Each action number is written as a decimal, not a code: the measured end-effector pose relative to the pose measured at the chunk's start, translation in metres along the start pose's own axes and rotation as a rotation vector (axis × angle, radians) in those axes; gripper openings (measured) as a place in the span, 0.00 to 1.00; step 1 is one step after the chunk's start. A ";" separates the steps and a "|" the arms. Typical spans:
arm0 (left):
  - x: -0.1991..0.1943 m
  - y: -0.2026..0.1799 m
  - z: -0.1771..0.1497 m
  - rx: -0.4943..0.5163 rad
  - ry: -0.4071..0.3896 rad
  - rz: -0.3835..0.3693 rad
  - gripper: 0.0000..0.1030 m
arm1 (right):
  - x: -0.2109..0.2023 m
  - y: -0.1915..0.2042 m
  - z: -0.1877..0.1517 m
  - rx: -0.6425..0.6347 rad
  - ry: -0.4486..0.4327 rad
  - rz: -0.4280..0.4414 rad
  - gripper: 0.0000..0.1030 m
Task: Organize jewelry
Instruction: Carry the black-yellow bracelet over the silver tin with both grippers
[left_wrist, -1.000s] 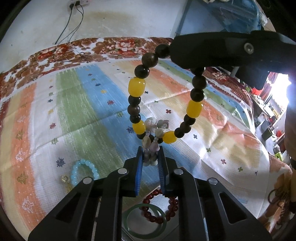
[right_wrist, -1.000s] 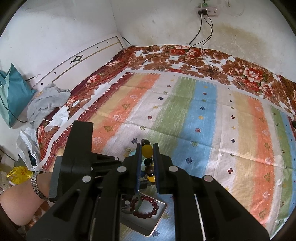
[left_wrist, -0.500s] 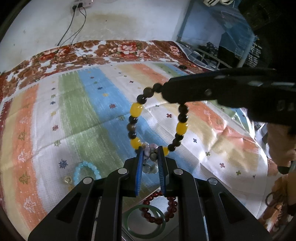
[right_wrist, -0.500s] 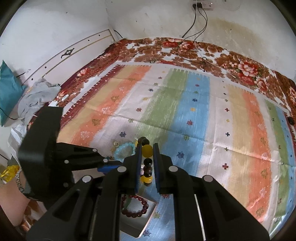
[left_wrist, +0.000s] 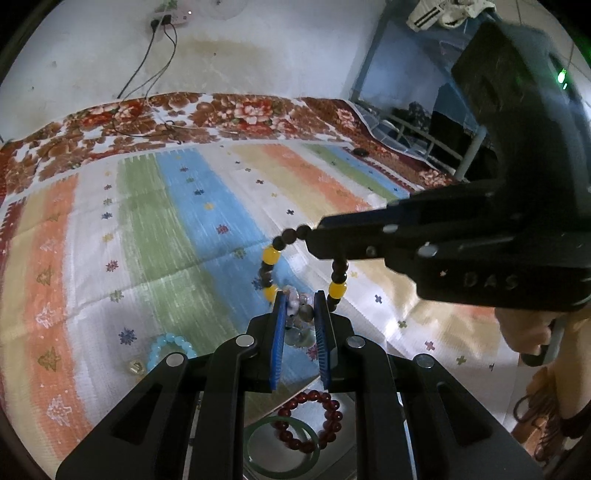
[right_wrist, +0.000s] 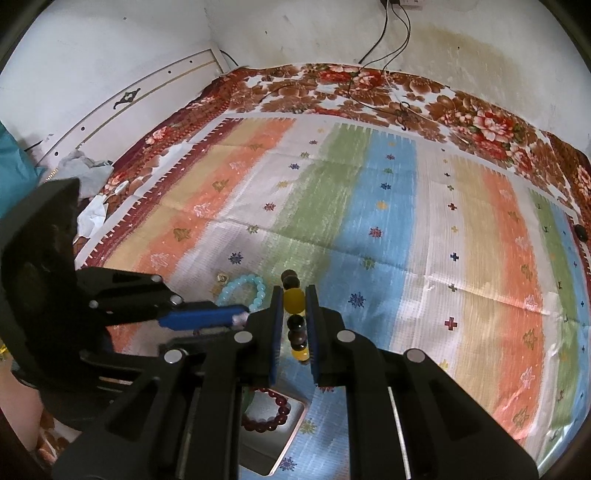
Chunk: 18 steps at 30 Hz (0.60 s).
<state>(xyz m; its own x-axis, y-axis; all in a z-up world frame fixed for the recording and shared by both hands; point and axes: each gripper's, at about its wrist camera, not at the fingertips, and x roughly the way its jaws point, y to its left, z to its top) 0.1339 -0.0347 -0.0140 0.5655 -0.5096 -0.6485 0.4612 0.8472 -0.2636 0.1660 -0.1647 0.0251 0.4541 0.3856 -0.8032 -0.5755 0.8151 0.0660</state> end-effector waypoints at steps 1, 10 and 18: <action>-0.001 0.001 0.001 -0.002 0.000 -0.003 0.14 | 0.001 -0.001 0.000 0.003 0.003 -0.001 0.13; -0.006 0.008 0.002 -0.018 -0.013 0.049 0.14 | 0.012 -0.009 -0.007 0.028 0.034 -0.032 0.13; -0.015 0.017 0.001 -0.065 -0.032 0.183 0.14 | 0.001 -0.015 -0.022 0.067 -0.008 -0.114 0.13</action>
<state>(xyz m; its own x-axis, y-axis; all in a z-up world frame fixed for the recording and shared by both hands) 0.1341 -0.0126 -0.0080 0.6579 -0.3499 -0.6669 0.3045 0.9335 -0.1894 0.1600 -0.1861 0.0103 0.5195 0.2917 -0.8031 -0.4733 0.8808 0.0137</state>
